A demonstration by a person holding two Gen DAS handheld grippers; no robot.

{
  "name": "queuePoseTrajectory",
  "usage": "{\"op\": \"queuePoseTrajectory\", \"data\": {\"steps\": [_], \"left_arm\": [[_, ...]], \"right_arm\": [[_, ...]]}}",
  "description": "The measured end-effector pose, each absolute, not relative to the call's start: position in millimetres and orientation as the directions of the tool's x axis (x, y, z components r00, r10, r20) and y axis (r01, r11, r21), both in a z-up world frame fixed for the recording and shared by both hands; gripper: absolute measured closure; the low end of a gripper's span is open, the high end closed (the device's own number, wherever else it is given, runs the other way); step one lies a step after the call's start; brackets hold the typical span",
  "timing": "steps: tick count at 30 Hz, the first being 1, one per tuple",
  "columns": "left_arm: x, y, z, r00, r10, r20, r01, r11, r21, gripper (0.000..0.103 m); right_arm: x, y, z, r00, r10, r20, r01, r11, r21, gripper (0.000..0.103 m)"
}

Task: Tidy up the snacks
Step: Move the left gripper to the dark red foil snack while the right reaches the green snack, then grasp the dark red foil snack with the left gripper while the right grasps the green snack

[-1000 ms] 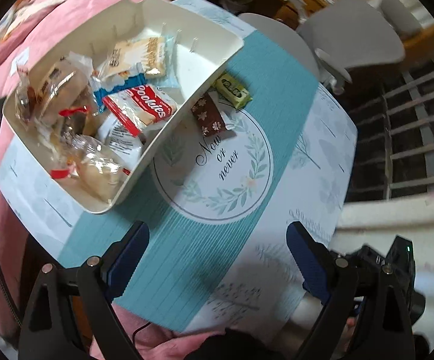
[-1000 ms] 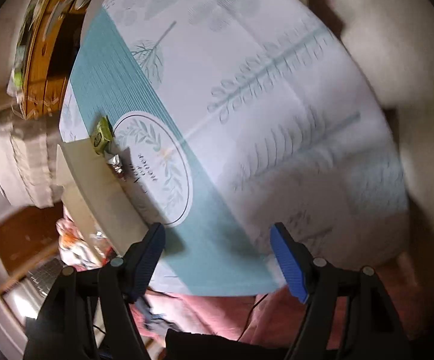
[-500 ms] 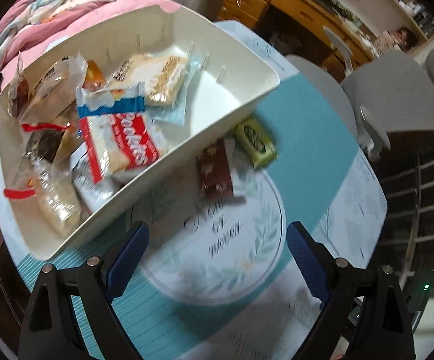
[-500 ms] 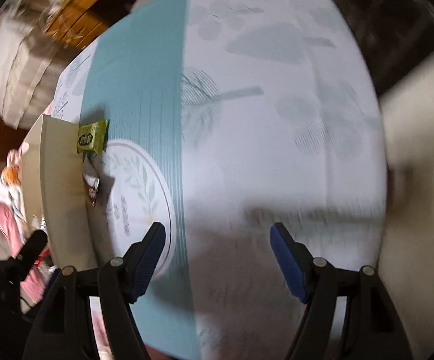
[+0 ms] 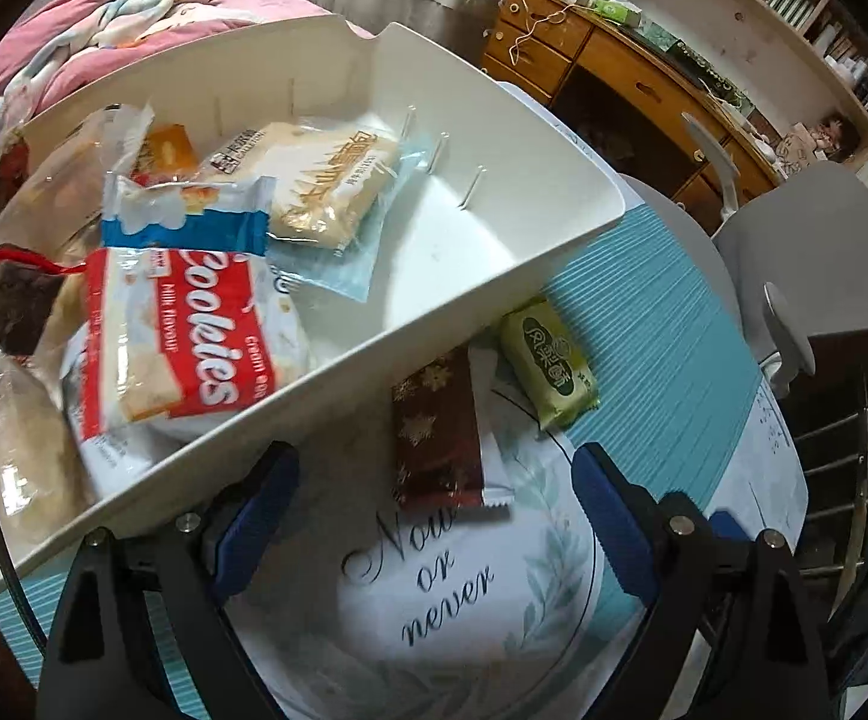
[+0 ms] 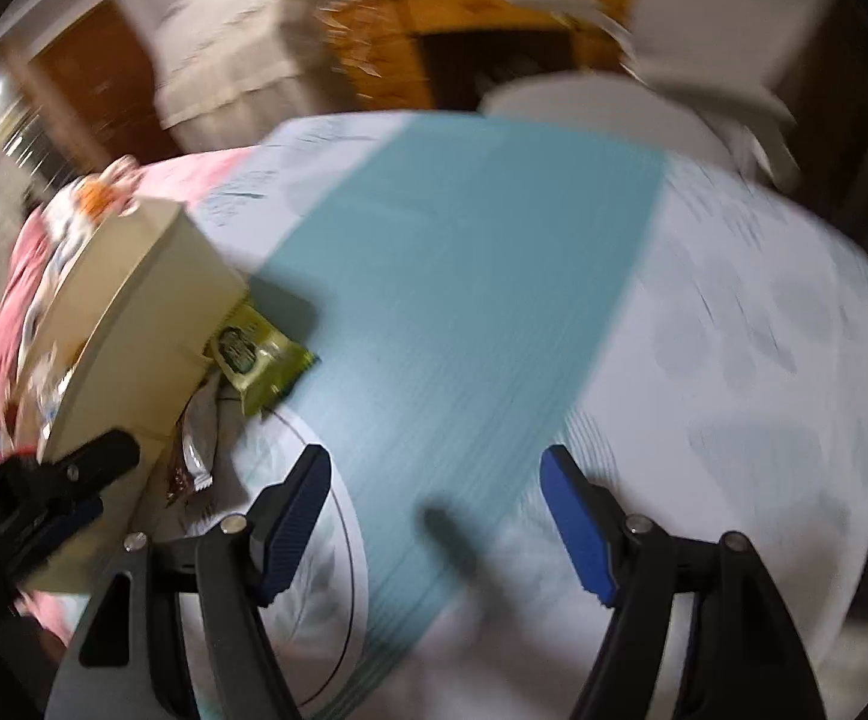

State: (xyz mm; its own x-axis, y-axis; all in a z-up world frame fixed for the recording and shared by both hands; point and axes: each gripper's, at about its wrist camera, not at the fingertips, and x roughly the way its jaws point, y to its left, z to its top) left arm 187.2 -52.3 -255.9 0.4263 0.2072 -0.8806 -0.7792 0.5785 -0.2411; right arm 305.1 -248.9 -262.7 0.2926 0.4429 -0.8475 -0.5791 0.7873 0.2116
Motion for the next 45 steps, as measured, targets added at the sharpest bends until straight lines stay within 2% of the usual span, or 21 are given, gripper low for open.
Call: {"op": "queuePoseTrajectory", "data": {"steps": [5, 9, 11, 15, 21, 26, 28, 35, 42, 44, 45], "left_arm": [[192.9, -55.6, -265.9, 0.43, 0.215, -0.877, -0.778, 0.581, -0.238, 0.016], [201.5, -58.7, -276.8, 0.41, 0.22, -0.885, -0.786, 0.577, -0.221, 0.026], [202.2, -61.1, -276.4, 0.41, 0.233, -0.882, -0.785, 0.582, -0.211, 0.032], [208.8, -63.7, -278.5, 0.405, 0.256, -0.878, -0.785, 0.59, -0.191, 0.036], [218.6, -63.8, -286.3, 0.364, 0.244, -0.899, -0.784, 0.601, -0.155, 0.052], [221.2, -62.6, -288.6, 0.354, 0.231, -0.906, -0.781, 0.606, -0.151, 0.057], [221.8, -61.6, -288.7, 0.352, 0.226, -0.908, -0.778, 0.61, -0.15, 0.062], [207.4, -57.8, -285.7, 0.363, 0.202, -0.91, -0.773, 0.611, -0.172, 0.067], [194.3, -52.0, -285.1, 0.362, 0.17, -0.917, -0.783, 0.589, -0.2, 0.067], [191.2, -53.3, -284.8, 0.363, 0.161, -0.918, -0.781, 0.589, -0.206, 0.067], [189.2, -52.8, -284.5, 0.364, 0.157, -0.918, -0.783, 0.585, -0.21, 0.067]], "right_arm": [[307.2, -229.6, -264.2, 0.309, 0.503, -0.807, -0.716, 0.682, 0.151, 0.03], [303.7, -218.2, -264.3, 0.301, 0.552, -0.778, -0.784, 0.607, 0.128, 0.03], [302.4, -208.2, -266.1, 0.306, 0.561, -0.769, -0.804, 0.585, 0.108, 0.03], [296.9, -194.2, -267.2, 0.307, 0.576, -0.758, -0.843, 0.534, 0.064, 0.03], [289.9, -180.3, -273.5, 0.301, 0.573, -0.762, -0.891, 0.454, -0.01, 0.03], [283.5, -173.9, -276.5, 0.288, 0.576, -0.765, -0.918, 0.393, -0.049, 0.03], [281.2, -171.0, -275.8, 0.291, 0.578, -0.762, -0.924, 0.376, -0.068, 0.03], [276.1, -155.8, -279.1, 0.284, 0.579, -0.764, -0.94, 0.327, -0.102, 0.03], [272.2, -142.3, -284.4, 0.246, 0.579, -0.777, -0.957, 0.273, -0.099, 0.03], [275.5, -139.7, -287.4, 0.231, 0.57, -0.788, -0.958, 0.276, -0.08, 0.034], [277.2, -139.3, -287.8, 0.216, 0.578, -0.787, -0.958, 0.28, -0.057, 0.04]]}}
